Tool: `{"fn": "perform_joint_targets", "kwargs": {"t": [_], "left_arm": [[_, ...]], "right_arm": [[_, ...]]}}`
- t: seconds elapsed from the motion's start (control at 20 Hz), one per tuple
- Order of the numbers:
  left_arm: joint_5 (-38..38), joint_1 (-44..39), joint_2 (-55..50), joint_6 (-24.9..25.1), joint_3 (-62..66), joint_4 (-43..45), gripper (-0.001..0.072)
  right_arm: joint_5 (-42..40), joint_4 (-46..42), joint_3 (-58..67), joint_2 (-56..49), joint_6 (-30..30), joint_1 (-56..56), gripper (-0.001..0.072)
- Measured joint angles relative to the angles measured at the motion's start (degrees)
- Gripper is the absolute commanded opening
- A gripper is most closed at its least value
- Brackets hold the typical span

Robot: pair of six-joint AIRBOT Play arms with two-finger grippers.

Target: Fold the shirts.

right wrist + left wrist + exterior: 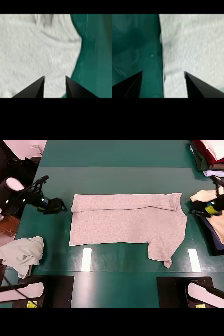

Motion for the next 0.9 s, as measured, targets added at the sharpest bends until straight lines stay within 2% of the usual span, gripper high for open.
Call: {"fn": "perform_joint_targets", "kwargs": {"t": [0.2,0.4,0.9], "left_arm": [[-1.29,1.40,7.41,0.35,-13.70,-1.11,0.0604],[-0.11,1.79,10.36,2.97,-24.06,-5.33,0.0603],[2.49,1.84,11.52,5.11,-32.63,-13.18,0.0599]], "right_arm": [[3.17,5.09,-4.59,7.45,-3.37,-4.20,0.0301],[3.80,13.31,-7.52,11.87,-6.05,-6.58,0.0301],[4.09,19.06,-8.57,16.68,-7.32,-7.04,0.0301]]}}
